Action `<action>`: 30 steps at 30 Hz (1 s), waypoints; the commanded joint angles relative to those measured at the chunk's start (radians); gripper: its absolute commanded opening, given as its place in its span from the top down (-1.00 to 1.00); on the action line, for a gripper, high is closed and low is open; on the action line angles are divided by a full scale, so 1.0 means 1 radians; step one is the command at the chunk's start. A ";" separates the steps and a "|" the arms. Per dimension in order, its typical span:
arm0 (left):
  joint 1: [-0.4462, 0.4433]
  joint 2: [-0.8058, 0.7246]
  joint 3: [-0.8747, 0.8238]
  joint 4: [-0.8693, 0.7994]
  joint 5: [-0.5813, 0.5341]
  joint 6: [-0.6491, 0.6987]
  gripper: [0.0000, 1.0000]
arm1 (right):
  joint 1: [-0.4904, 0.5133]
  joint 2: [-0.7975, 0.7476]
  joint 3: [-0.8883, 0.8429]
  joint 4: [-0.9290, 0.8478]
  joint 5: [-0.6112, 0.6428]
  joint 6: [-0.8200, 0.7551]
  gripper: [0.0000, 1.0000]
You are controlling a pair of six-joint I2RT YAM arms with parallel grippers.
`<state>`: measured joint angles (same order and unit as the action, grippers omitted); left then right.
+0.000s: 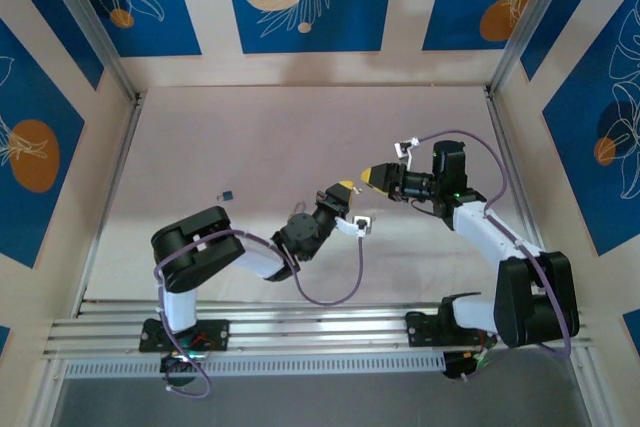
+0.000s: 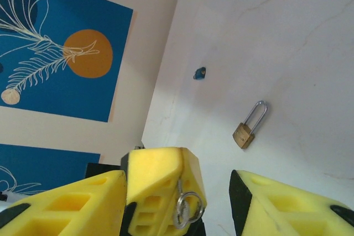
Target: Unlock with the key
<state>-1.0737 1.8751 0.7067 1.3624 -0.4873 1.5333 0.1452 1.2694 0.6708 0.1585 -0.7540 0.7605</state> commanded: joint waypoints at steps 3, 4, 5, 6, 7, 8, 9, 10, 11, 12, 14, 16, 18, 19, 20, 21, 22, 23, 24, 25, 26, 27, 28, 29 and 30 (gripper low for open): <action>-0.008 0.013 0.023 0.046 -0.003 0.039 1.00 | 0.008 0.023 -0.039 0.081 -0.065 0.072 -0.06; -0.008 0.015 0.027 0.046 -0.007 0.046 1.00 | 0.009 0.024 -0.047 0.090 -0.064 0.087 -0.06; -0.008 0.019 0.033 0.045 -0.013 0.050 1.00 | 0.011 0.022 -0.059 0.101 -0.067 0.104 -0.05; -0.008 0.023 0.038 0.046 -0.019 0.055 1.00 | 0.011 0.021 -0.074 0.121 -0.066 0.122 -0.05; -0.008 0.026 0.041 0.045 -0.019 0.057 1.00 | 0.013 0.019 -0.087 0.141 -0.071 0.140 -0.05; -0.008 0.028 0.044 0.046 -0.019 0.057 1.00 | 0.014 0.020 -0.099 0.165 -0.076 0.163 -0.05; -0.009 0.031 0.048 0.045 -0.018 0.059 1.00 | 0.015 0.023 -0.106 0.184 -0.084 0.179 -0.05; -0.007 0.033 0.051 0.046 -0.015 0.059 1.00 | 0.013 0.024 -0.117 0.210 -0.090 0.196 -0.05; -0.008 0.033 0.055 0.046 -0.013 0.056 1.00 | 0.013 0.024 -0.128 0.242 -0.094 0.219 -0.05; -0.008 0.035 0.059 0.045 -0.009 0.056 1.00 | 0.010 0.028 -0.136 0.272 -0.092 0.243 -0.06; -0.009 0.035 0.065 0.046 -0.006 0.054 1.00 | 0.008 0.044 -0.150 0.347 -0.107 0.295 -0.07; -0.010 0.036 0.069 0.046 -0.004 0.054 1.00 | 0.010 0.068 -0.151 0.415 -0.126 0.341 -0.08; -0.010 0.036 0.069 0.045 -0.005 0.055 1.00 | 0.006 0.095 -0.154 0.478 -0.139 0.387 -0.09; -0.011 0.036 0.069 0.046 -0.007 0.056 1.00 | 0.006 0.106 -0.151 0.501 -0.149 0.404 -0.09; -0.011 0.035 0.067 0.045 -0.009 0.056 1.00 | 0.005 0.116 -0.150 0.525 -0.159 0.419 -0.09; -0.012 0.034 0.065 0.045 -0.012 0.056 1.00 | 0.002 0.121 -0.150 0.543 -0.165 0.433 -0.09; -0.012 0.032 0.063 0.045 -0.014 0.056 1.00 | -0.001 0.121 -0.151 0.552 -0.166 0.441 -0.09; -0.012 0.033 0.061 0.045 -0.017 0.056 1.00 | -0.005 0.120 -0.152 0.556 -0.168 0.446 -0.09; -0.012 0.033 0.057 0.045 -0.019 0.057 1.00 | -0.010 0.117 -0.156 0.567 -0.170 0.455 -0.10; -0.012 0.033 0.056 0.045 -0.021 0.058 1.00 | -0.015 0.115 -0.162 0.585 -0.173 0.468 -0.09; -0.012 0.032 0.054 0.046 -0.025 0.057 1.00 | -0.022 0.115 -0.168 0.609 -0.179 0.487 -0.09; -0.012 0.032 0.052 0.046 -0.027 0.056 1.00 | -0.030 0.115 -0.173 0.635 -0.184 0.506 -0.09; -0.012 0.033 0.050 0.045 -0.029 0.056 1.00 | -0.035 0.114 -0.178 0.643 -0.188 0.515 -0.08; -0.012 0.035 0.049 0.046 -0.030 0.054 1.00 | -0.039 0.111 -0.182 0.639 -0.188 0.516 -0.06; -0.012 0.035 0.049 0.046 -0.033 0.051 1.00 | -0.041 0.106 -0.181 0.629 -0.190 0.510 -0.05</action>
<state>-1.0740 1.9022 0.7513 1.3705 -0.5026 1.5806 0.1146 1.3857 0.5068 0.7410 -0.9081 1.2339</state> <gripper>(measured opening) 0.046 0.528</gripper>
